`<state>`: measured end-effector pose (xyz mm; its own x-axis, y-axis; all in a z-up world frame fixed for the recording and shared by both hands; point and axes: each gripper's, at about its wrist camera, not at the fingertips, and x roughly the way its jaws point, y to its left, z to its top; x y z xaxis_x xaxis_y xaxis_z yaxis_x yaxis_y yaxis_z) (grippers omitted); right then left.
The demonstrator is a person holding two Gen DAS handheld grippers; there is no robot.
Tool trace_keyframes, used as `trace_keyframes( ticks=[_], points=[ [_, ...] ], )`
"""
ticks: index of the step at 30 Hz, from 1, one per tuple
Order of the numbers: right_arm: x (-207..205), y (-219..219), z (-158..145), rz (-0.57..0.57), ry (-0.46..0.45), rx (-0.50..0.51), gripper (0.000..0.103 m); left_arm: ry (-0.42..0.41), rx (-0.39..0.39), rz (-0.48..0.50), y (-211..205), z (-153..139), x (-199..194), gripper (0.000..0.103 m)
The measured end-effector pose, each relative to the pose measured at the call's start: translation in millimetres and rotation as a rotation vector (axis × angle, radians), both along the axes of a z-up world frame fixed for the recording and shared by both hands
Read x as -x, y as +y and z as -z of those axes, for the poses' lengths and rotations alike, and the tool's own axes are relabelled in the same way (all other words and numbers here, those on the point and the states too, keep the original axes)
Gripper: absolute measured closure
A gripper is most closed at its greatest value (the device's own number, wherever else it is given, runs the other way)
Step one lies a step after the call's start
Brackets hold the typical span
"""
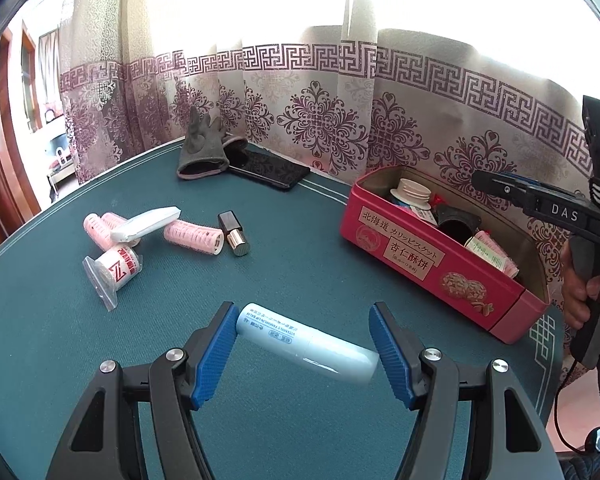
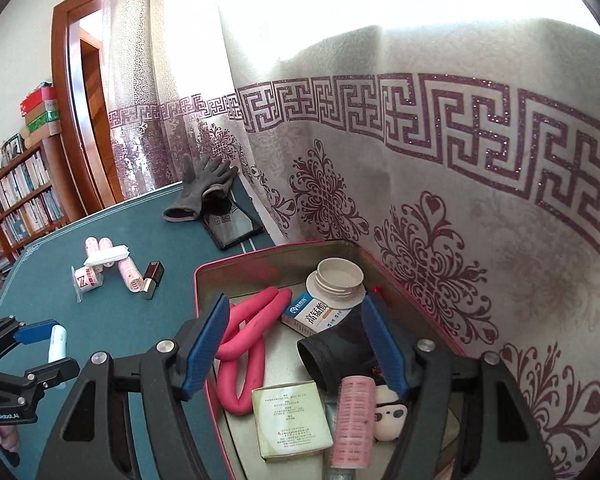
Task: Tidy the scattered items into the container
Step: 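Release the white cup into the red tin with the right tool while the left tool carries the blue tube, then lower the light blue tube into the tin and open the left tool, then move both open tools back from the tin to the item pile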
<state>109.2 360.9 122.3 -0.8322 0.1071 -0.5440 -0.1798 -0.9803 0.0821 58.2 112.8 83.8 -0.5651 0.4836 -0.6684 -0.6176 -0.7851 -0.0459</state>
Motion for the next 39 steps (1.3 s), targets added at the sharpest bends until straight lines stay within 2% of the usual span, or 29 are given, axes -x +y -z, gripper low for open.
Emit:
trace_keyframes(
  ticks=[8, 19, 34, 36, 38, 39],
  points=[
    [-27, -7, 9, -0.009, 0.001, -0.039, 0.029, 0.039, -0.016, 0.069, 36, -18, 2, 0.034],
    [-47, 2, 17, 0.003, 0.020, -0.027, 0.029, 0.079, -0.034, 0.179, 104, -40, 13, 0.034],
    [-48, 10, 27, 0.014, 0.010, -0.016, 0.029, 0.062, 0.019, 0.243, 165, -26, 38, 0.034],
    [-48, 10, 27, 0.013, 0.009, -0.016, 0.029, 0.056, 0.023, 0.240, 164, -23, 39, 0.031],
    [-47, 10, 28, 0.012, 0.007, -0.016, 0.029, 0.050, 0.023, 0.230, 161, -21, 40, 0.021],
    [-47, 10, 28, 0.011, 0.006, -0.014, 0.029, 0.050, 0.022, 0.225, 159, -21, 41, 0.021]
  ],
)
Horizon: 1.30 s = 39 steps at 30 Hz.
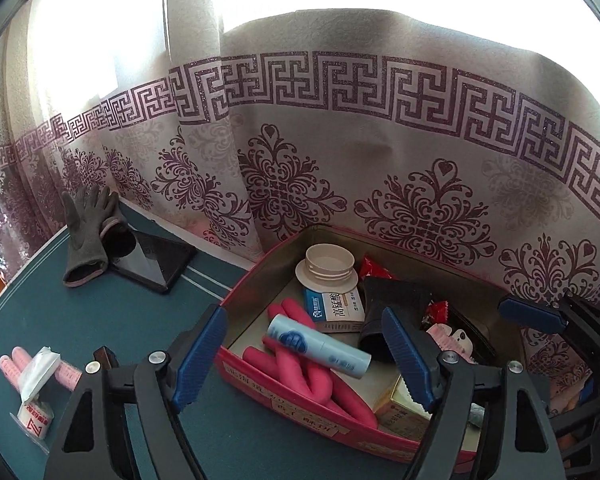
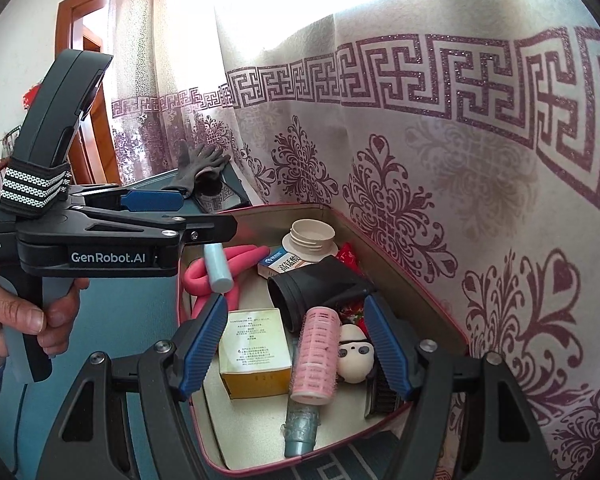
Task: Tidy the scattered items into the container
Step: 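Move both open tools back from the tin to the item pile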
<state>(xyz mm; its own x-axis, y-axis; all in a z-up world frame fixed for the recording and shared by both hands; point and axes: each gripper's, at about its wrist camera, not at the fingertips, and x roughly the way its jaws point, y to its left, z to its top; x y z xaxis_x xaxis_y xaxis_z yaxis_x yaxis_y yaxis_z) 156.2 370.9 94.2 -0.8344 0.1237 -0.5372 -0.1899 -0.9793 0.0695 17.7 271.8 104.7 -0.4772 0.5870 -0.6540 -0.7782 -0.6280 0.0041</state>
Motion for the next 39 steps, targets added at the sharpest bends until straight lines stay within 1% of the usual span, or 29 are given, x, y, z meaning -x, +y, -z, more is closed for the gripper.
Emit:
trace_keyframes(
  ticks=[6, 12, 13, 14, 16, 22, 27, 35, 39],
  points=[
    [2, -5, 1, -0.011, -0.002, 0.008, 0.029, -0.014, -0.005, -0.029, -17, 1, 3, 0.021],
    [2, -13, -1, -0.029, -0.001, -0.001, 0.029, -0.010, -0.009, -0.062, -37, 2, 1, 0.020],
    [2, -14, -2, -0.031, 0.000, -0.001, 0.029, -0.011, -0.007, -0.068, -40, 2, 0, 0.017],
    [1, -16, -3, -0.033, 0.002, 0.000, 0.029, -0.009, -0.005, -0.075, -43, 3, -1, 0.011],
    [1, -19, -5, -0.039, 0.005, -0.002, 0.029, 0.002, -0.009, -0.098, -50, 3, -2, 0.004],
    [3, -35, -8, -0.075, 0.009, -0.010, 0.026, -0.006, -0.017, -0.162, -80, 5, -4, 0.004],
    [7, -52, -10, -0.116, 0.009, -0.003, 0.025, -0.035, -0.023, -0.255, -119, 12, -1, 0.004],
    [19, -85, -9, -0.202, -0.007, 0.008, 0.025, -0.095, -0.064, -0.466, -204, 26, 13, 0.004],
    [26, -102, -6, -0.240, -0.024, 0.019, 0.025, -0.114, -0.076, -0.540, -238, 32, 16, 0.004]
  ],
)
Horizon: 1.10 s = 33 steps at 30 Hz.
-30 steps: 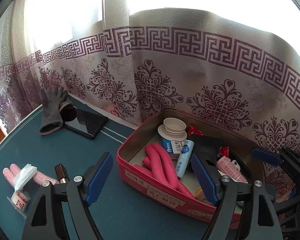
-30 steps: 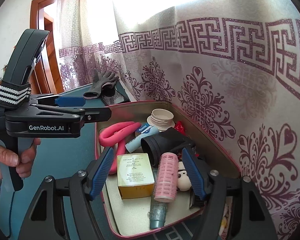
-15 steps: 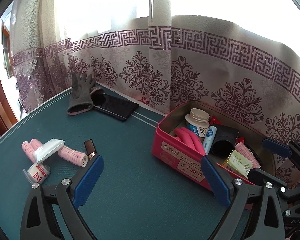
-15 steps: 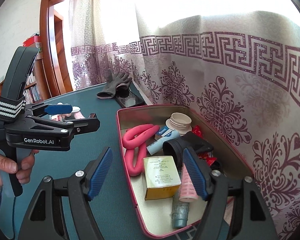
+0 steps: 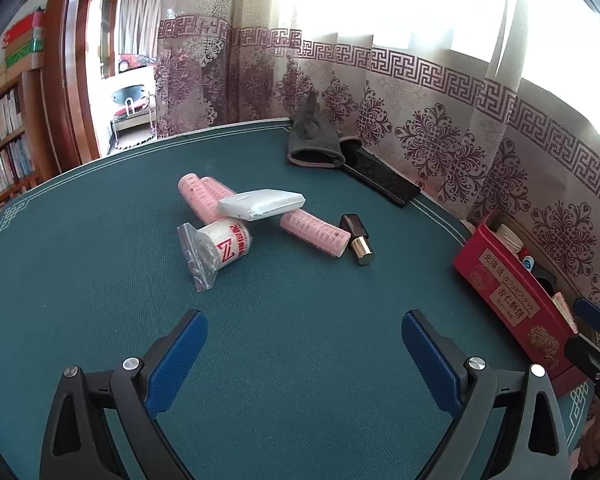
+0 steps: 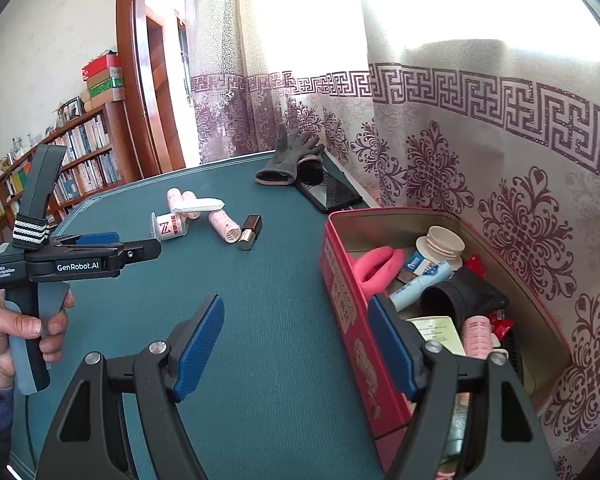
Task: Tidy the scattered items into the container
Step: 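Move both open tools back from the tin to the item pile, then grasp the zip bag with white roll with the left tool while the right tool grasps a pink roller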
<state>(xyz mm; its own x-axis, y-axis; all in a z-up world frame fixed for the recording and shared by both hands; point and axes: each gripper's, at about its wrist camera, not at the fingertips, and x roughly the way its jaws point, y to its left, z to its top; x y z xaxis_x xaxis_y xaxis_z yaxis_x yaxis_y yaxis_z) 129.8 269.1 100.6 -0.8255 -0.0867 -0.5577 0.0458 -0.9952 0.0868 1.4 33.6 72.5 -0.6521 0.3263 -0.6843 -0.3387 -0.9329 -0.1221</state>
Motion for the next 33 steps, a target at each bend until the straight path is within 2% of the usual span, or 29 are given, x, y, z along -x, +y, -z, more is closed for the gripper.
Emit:
trace_keyframes(
  ticks=[6, 11, 33],
  points=[
    [9, -23, 6, -0.041, -0.032, 0.004, 0.025, -0.017, -0.030, -0.068, -34, 8, 5, 0.004],
    [15, -40, 13, -0.074, -0.058, -0.004, 0.025, -0.025, -0.031, -0.082, -43, 12, 13, 0.004],
    [44, -55, 37, -0.141, -0.126, 0.039, 0.025, -0.078, 0.015, -0.168, -17, 34, 106, 0.004]
  ],
)
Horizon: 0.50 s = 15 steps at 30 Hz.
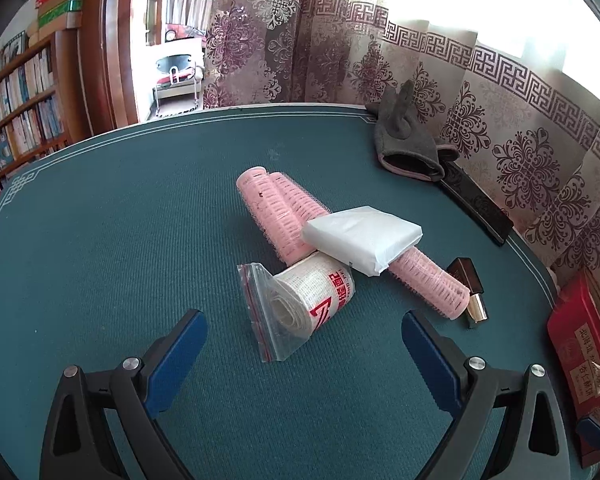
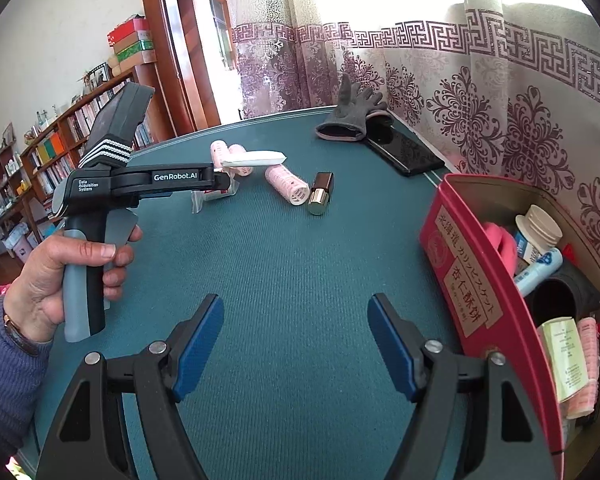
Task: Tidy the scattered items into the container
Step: 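Grasp the zip bag with white roll with the left tool while the right tool grasps a pink roller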
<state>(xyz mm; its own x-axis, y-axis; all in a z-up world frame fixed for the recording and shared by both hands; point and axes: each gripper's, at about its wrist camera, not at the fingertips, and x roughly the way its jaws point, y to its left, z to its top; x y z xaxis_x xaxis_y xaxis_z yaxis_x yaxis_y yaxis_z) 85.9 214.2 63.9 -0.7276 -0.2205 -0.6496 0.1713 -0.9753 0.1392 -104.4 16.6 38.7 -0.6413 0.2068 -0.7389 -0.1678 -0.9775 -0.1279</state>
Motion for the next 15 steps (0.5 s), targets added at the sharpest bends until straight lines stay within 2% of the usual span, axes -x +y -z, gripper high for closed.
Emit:
trace_keyframes(
  ticks=[12, 13, 15],
  points=[
    [17, -4, 9, -0.015, -0.027, 0.021, 0.025, -0.020, 0.019, -0.072, -5, 12, 29, 0.004],
    [18, -5, 10, -0.017, -0.028, 0.021, 0.025, -0.023, 0.020, -0.073, -6, 13, 29, 0.007],
    [19, -6, 10, -0.020, -0.030, 0.020, 0.025, -0.037, 0.010, -0.065, -7, 16, 31, 0.019]
  ],
)
